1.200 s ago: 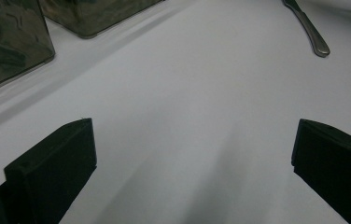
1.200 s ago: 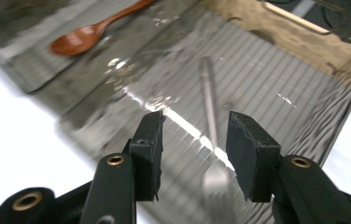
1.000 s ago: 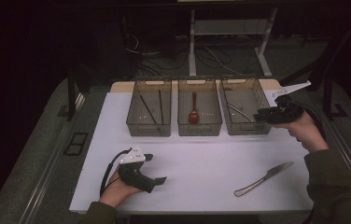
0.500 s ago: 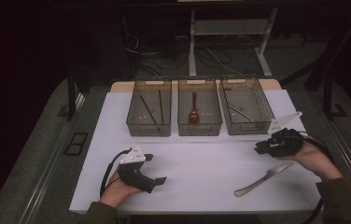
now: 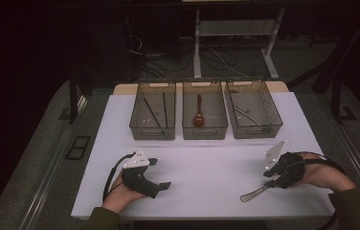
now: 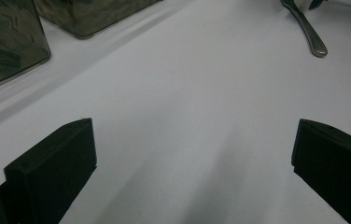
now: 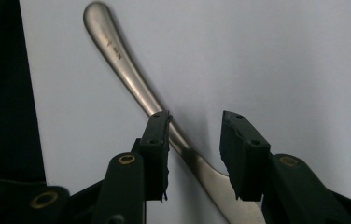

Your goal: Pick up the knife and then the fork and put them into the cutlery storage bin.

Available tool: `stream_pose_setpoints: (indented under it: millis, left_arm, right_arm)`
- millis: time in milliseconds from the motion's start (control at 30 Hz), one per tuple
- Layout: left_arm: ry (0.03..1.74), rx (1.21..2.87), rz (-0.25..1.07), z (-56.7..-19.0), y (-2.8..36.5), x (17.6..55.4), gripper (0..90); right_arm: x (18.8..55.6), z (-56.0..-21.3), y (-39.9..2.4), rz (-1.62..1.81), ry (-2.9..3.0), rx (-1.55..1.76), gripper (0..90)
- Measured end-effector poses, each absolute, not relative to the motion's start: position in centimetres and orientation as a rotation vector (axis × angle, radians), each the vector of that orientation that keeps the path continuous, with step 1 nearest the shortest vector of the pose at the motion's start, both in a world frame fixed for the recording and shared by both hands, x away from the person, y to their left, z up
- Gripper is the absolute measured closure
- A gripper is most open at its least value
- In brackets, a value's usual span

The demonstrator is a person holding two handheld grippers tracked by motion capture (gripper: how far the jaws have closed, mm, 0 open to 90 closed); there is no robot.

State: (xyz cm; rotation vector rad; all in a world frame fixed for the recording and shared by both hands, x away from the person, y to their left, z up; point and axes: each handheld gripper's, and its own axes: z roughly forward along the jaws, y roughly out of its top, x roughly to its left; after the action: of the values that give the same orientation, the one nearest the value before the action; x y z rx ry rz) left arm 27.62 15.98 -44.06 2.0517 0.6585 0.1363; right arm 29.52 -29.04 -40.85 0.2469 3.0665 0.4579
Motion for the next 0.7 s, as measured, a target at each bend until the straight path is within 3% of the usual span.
stream_pose_setpoints:
  millis: [467, 700]
  left_arm:
    - [0.660, 2.053, 0.135, -44.1, 16.0, 27.6, 0.0]
    - [0.661, 2.052, 0.136, -44.1, 16.0, 27.6, 0.0]
  right_arm:
    - [28.5, -42.0, -27.8, 0.310, 3.096, 0.090, 63.3]
    - [29.0, -42.0, -27.6, 0.281, 3.116, 0.135, 78.2]
